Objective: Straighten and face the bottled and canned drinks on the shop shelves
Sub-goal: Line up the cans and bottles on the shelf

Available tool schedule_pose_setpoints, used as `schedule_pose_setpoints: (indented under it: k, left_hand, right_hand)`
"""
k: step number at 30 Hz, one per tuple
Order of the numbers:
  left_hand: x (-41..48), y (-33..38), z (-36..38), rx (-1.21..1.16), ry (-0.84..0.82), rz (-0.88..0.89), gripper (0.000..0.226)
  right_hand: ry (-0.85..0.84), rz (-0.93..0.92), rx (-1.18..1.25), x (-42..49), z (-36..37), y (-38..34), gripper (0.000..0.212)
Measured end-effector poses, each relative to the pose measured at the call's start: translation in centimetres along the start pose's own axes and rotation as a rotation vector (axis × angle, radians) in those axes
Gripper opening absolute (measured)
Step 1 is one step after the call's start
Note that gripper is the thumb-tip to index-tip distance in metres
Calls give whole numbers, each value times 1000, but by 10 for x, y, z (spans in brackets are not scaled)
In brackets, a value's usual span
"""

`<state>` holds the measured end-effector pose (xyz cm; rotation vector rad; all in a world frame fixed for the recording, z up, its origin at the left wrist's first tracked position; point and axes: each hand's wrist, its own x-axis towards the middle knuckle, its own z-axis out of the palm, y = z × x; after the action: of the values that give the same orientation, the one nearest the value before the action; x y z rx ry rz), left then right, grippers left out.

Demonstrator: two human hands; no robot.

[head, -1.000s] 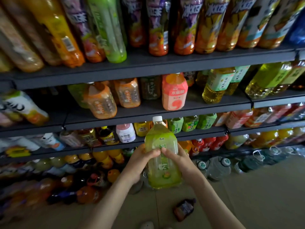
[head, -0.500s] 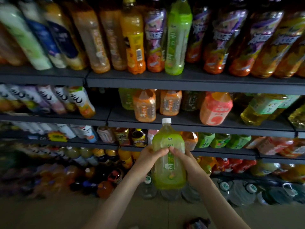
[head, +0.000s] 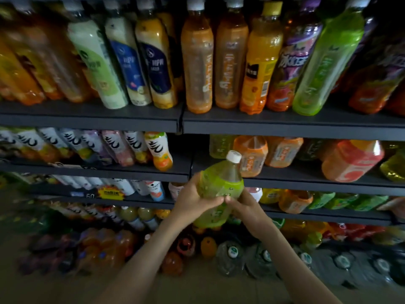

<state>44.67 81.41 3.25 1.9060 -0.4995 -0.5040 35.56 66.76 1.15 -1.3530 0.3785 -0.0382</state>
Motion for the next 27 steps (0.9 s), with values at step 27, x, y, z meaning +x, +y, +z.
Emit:
schedule_pose_setpoints:
  k: [27]
  left_hand:
    - [134,-52,-1,-27,-54,-47,88]
  right_hand:
    - [941,-222,-650,112,-1,30,80]
